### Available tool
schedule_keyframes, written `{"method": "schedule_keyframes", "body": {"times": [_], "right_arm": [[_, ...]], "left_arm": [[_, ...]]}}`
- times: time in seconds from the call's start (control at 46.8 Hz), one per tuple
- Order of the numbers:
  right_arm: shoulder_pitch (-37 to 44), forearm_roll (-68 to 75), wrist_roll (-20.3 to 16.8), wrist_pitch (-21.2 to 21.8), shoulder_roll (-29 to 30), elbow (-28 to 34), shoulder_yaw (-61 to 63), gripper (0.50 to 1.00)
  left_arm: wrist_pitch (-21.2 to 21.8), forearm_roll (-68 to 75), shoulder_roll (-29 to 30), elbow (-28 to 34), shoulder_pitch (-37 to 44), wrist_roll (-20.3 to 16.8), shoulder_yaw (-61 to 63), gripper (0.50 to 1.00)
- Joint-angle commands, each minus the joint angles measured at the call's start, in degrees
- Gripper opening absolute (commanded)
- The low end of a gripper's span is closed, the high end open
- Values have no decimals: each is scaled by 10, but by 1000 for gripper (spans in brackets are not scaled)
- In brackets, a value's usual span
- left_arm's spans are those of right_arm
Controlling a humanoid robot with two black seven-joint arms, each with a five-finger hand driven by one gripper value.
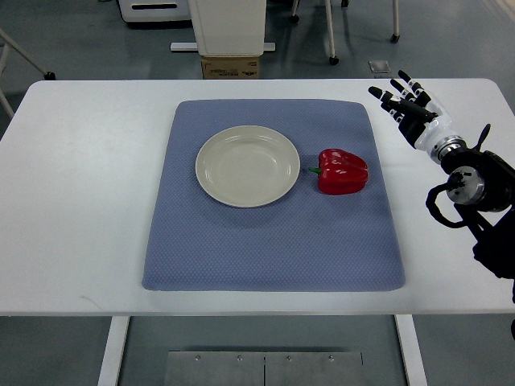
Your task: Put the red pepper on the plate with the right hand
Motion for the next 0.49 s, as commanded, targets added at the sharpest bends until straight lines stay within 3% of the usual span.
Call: {"method": "schedule_keyframes", "body": {"times": [0.0, 0.47], "right_arm": [[-3, -1, 0, 0, 2, 0, -5, 1000], [-6, -1, 3, 0, 9, 0, -10, 1000]], "left_arm": [[0, 1, 0, 0, 0, 0, 0, 1000], [2, -1, 0, 1, 4, 0, 0, 1000]]}}
